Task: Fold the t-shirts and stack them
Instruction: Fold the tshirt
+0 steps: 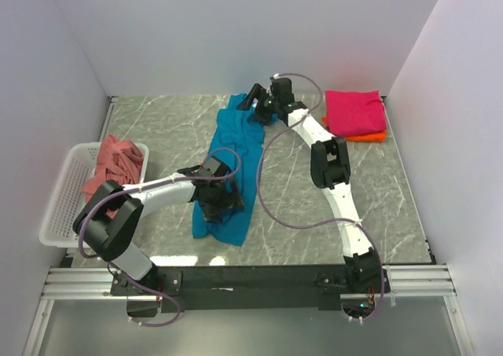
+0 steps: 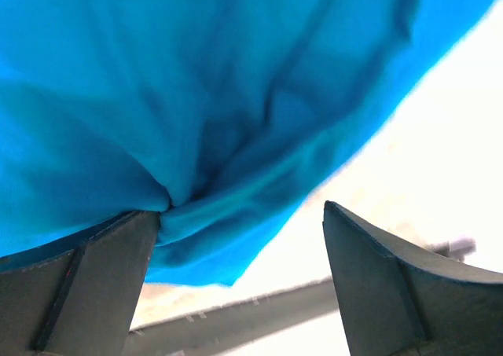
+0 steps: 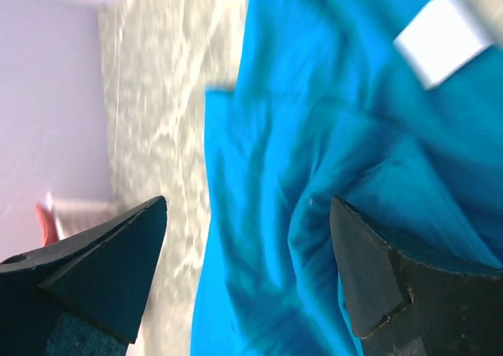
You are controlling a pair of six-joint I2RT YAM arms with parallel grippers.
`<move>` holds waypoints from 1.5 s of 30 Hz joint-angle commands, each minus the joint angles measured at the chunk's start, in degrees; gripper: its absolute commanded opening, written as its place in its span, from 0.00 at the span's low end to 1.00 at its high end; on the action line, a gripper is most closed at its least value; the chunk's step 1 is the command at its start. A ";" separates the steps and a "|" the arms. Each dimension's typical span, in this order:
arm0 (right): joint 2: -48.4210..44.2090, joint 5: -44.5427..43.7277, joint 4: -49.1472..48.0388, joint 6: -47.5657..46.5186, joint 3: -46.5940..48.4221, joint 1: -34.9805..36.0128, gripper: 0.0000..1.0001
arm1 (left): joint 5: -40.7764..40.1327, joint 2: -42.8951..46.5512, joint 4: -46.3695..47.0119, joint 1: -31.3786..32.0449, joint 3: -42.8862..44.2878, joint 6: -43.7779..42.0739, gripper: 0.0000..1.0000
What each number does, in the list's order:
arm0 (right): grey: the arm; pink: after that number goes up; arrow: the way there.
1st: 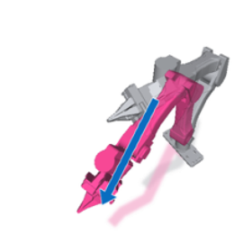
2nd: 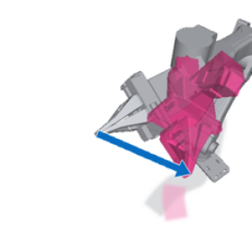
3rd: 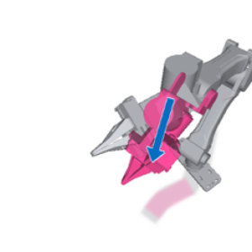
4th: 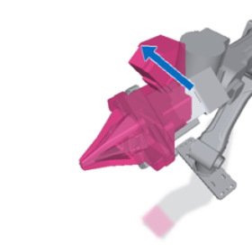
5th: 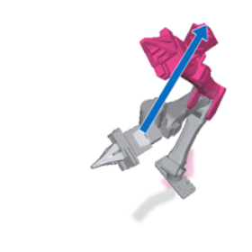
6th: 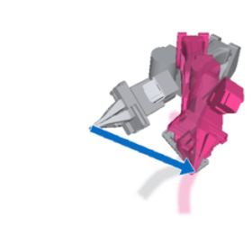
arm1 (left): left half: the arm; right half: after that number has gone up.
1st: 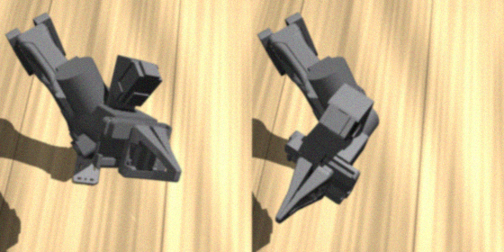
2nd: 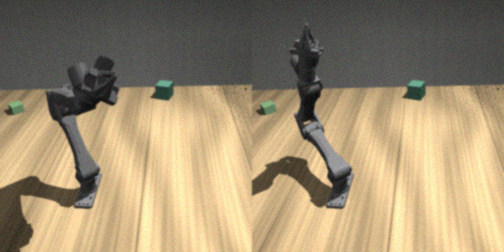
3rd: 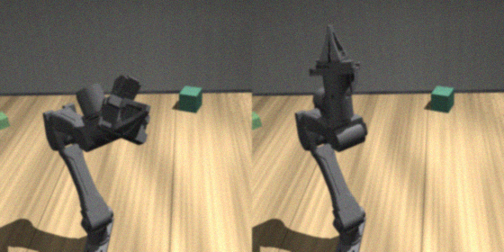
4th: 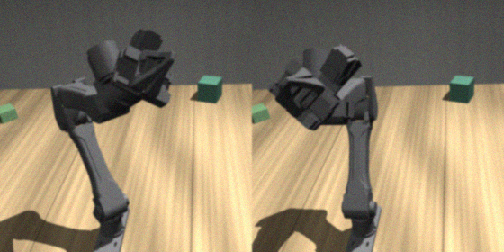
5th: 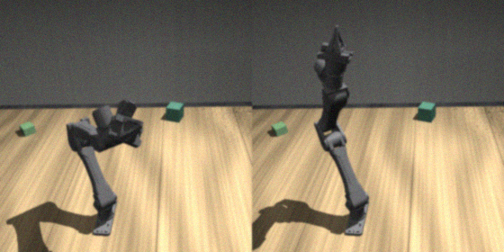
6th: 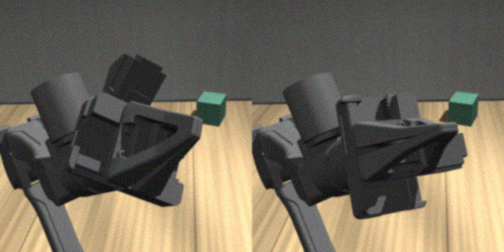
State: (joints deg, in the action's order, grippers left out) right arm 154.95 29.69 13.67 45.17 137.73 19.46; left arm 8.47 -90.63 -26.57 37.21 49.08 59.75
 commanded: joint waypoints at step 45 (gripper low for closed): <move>-77.01 -32.14 11.99 -4.04 -91.06 42.23 0.82 | -8.29 27.44 -16.68 -1.18 -21.66 8.19 0.57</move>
State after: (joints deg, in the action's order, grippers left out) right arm 76.53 -0.45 26.00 38.39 45.78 58.78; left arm 1.89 -61.43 -46.30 36.10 28.10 66.92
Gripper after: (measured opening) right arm 0.844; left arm 0.587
